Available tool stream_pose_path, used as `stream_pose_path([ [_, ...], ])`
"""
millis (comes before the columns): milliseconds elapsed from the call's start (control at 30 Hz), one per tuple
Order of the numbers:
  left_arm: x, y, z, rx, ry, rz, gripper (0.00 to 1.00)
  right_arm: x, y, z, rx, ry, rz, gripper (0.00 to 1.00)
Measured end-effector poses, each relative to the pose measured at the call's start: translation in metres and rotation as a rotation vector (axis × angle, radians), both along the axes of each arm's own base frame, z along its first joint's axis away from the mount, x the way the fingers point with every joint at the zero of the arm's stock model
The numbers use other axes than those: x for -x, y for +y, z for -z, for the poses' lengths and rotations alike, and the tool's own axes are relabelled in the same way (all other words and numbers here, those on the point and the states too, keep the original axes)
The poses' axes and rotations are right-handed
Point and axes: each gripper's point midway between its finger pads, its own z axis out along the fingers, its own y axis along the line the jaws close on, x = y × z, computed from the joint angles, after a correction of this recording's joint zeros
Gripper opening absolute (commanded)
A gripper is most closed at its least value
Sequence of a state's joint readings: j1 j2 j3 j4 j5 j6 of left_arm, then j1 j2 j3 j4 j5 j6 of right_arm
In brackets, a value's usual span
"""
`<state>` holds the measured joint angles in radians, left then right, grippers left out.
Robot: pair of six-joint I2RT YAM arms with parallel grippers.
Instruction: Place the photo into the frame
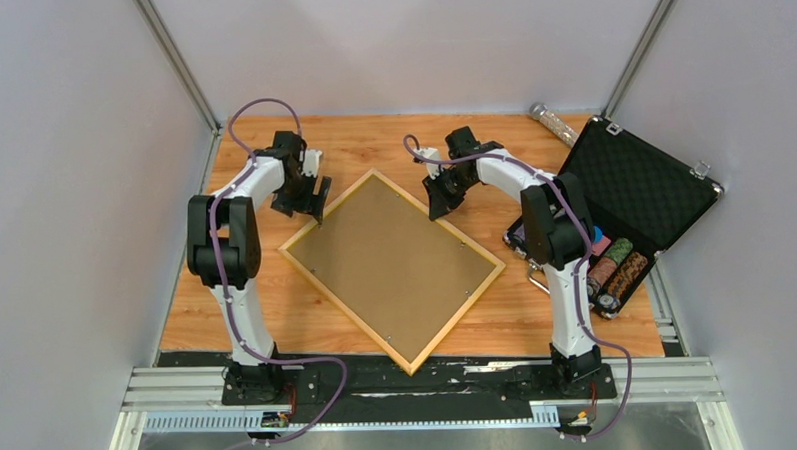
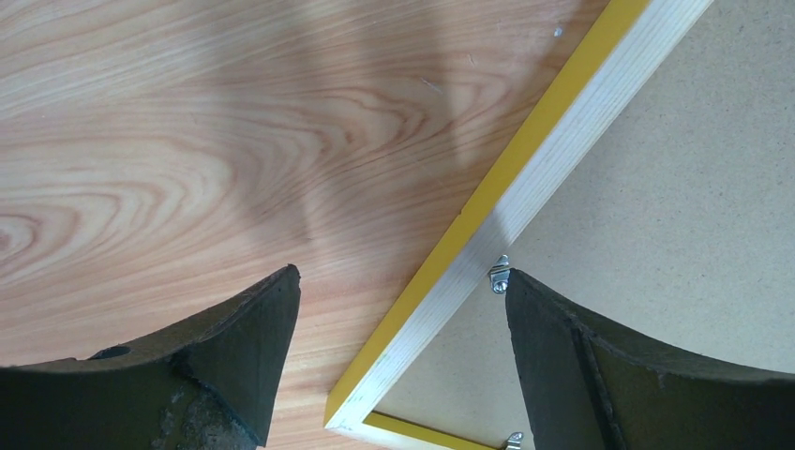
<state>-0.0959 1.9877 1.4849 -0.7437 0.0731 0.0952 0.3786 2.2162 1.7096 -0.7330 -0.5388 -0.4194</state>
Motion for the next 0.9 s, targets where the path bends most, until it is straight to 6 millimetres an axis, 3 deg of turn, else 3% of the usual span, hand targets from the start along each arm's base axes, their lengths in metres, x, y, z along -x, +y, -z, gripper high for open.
stream_pose_path([
  [900, -0.0031, 0.0019, 0.0077, 0.013, 0.008, -0.002, 0.84, 0.0004, 0.0006, 0.0000, -0.004, 0.003, 0.001, 0.02],
])
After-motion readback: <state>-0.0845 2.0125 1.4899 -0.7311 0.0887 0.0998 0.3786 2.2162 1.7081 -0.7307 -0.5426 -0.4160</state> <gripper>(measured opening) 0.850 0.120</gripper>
